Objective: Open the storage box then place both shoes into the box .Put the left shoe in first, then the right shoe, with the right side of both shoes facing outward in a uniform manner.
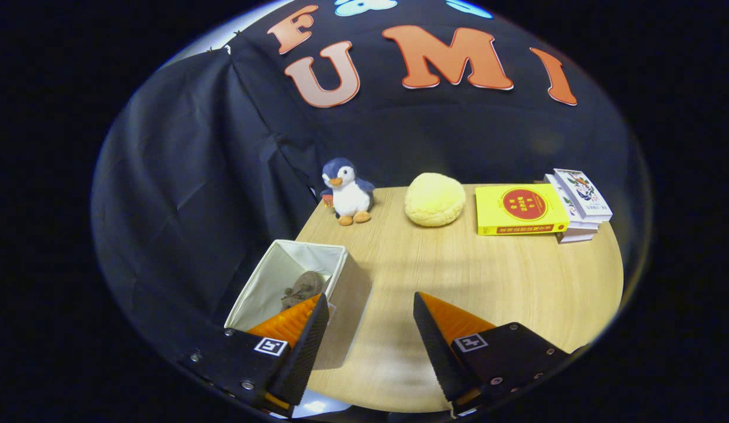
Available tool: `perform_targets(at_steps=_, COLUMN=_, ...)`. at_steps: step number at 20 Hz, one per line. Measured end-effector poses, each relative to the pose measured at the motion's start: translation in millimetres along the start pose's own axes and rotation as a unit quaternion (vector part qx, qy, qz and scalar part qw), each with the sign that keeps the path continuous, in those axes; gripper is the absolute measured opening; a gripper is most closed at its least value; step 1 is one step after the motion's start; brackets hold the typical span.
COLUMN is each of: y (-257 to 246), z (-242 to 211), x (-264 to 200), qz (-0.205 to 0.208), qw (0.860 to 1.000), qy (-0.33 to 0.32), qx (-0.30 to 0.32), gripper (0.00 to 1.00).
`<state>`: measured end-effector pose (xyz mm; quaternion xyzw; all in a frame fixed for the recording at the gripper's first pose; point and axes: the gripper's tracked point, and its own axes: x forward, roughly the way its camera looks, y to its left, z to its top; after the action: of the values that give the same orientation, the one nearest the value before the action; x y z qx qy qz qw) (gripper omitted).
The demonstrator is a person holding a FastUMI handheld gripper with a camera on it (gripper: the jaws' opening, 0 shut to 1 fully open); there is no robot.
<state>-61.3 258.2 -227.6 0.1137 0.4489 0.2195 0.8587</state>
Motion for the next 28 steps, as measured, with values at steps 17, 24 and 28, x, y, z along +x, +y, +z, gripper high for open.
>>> perform_targets(at_steps=17, y=-160.6, z=111.8, x=-137.0, qz=-0.078, qw=0.950, qy=-0.295, qx=-0.066, gripper=0.99)
perform_targets(at_steps=24, y=-199.3, z=131.9, x=-175.3, qz=-0.109, qw=0.923, qy=-0.358, qx=-0.091, gripper=0.98)
perform_targets(at_steps=28, y=-205.5, z=145.9, x=-186.0, qz=-0.124, qw=0.904, qy=-0.396, qx=-0.103, gripper=0.98)
